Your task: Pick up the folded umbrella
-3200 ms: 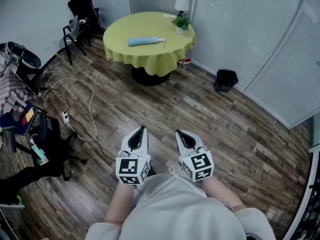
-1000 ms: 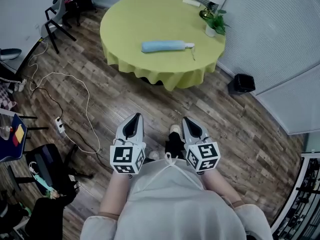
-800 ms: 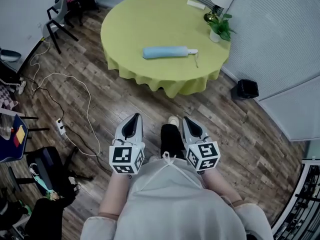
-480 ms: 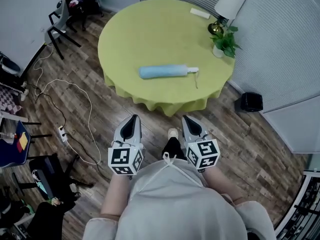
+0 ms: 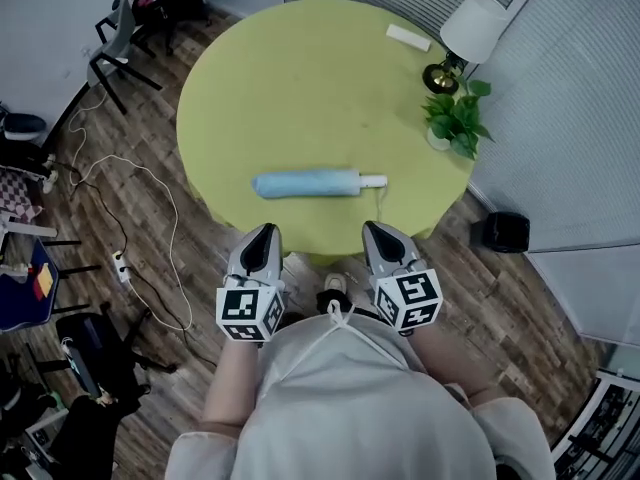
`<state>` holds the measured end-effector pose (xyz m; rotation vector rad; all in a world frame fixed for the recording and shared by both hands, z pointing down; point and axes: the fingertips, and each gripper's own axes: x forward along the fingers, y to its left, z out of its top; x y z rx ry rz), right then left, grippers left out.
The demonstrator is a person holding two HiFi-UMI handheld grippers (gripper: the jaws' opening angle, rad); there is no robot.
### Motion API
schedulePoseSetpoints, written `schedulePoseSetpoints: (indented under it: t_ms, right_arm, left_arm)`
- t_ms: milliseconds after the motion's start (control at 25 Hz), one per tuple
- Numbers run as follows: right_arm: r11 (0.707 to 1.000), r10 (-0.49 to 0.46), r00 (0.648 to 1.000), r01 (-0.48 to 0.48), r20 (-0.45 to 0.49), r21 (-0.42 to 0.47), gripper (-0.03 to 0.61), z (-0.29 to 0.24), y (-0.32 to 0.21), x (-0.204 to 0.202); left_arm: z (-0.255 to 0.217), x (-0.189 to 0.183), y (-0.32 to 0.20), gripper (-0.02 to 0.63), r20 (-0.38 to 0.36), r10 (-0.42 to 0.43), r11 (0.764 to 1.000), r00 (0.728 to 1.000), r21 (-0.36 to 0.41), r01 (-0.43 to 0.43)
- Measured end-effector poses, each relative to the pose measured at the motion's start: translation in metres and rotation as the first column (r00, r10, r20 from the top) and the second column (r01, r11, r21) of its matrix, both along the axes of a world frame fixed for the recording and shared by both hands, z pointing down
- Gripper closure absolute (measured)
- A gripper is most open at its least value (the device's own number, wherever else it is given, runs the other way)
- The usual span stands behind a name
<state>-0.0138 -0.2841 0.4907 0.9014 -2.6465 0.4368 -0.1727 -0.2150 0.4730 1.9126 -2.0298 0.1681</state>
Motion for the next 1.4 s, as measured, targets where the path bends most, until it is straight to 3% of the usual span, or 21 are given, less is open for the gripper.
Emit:
schedulePoseSetpoints:
  t_ms: [160,360,440,520,680,760,920,1000,1080,1240,1400]
  right_arm:
    - [0.998,0.021,1.0,-0.021,-0.006,-0.051,0.578,0.018,-0.035,0.002]
    - [0.992,0.053,0.999,-0.054,-0.011,-0.116,0.578,0.038,-0.062,-0.004]
    - [0.989,0.072,0.997,-0.074,-0.02,-0.124,0.578,0.042,-0.069,-0.01]
    - [0.986,0.1,0.995,-0.103,-0.03,-0.132,0.578,0.044,-0.075,-0.014]
    - [0.971,0.164,0.986,-0.168,-0.037,-0.168,0.578,0.049,-0.085,-0.021]
    - [0.965,0.184,0.982,-0.189,-0.044,-0.184,0.578,0.054,-0.089,-0.025]
    - [0.95,0.238,0.969,-0.246,-0.065,-0.194,0.578,0.06,-0.096,-0.03]
    - [0.943,0.264,0.962,-0.273,-0.072,-0.191,0.578,0.061,-0.101,-0.031]
    - [0.938,0.282,0.956,-0.293,-0.084,-0.186,0.578,0.064,-0.104,-0.031]
    - [0.929,0.311,0.945,-0.325,-0.104,-0.179,0.578,0.068,-0.107,-0.032]
    - [0.918,0.338,0.934,-0.354,-0.118,-0.176,0.578,0.07,-0.111,-0.029]
  left_arm:
    - [0.028,0.001,-0.034,0.567,0.028,0.049,0.995,0.998,-0.094,-0.046]
    - [0.046,-0.013,-0.075,0.557,0.042,0.081,0.988,0.996,-0.137,-0.075]
    - [0.053,-0.015,-0.09,0.532,0.063,0.151,0.976,0.987,-0.17,-0.139]
    - [0.064,-0.012,-0.102,0.5,0.093,0.265,0.945,0.96,-0.222,-0.239]
    - [0.086,0.0,-0.122,0.463,0.093,0.506,0.827,0.857,-0.334,-0.452]
    - [0.097,0.001,-0.132,0.404,0.112,0.6,0.76,0.792,-0.388,-0.521]
    - [0.12,0.001,-0.147,0.32,0.195,0.764,0.614,0.615,-0.511,-0.602]
    - [0.135,0.003,-0.152,0.299,0.205,0.826,0.538,0.525,-0.566,-0.625]
    - [0.151,0.007,-0.158,0.294,0.191,0.869,0.47,0.457,-0.606,-0.641]
    - [0.179,0.012,-0.166,0.257,0.134,0.909,0.382,0.395,-0.645,-0.662]
    - [0.203,0.02,-0.168,0.216,0.073,0.946,0.276,0.316,-0.689,-0.67]
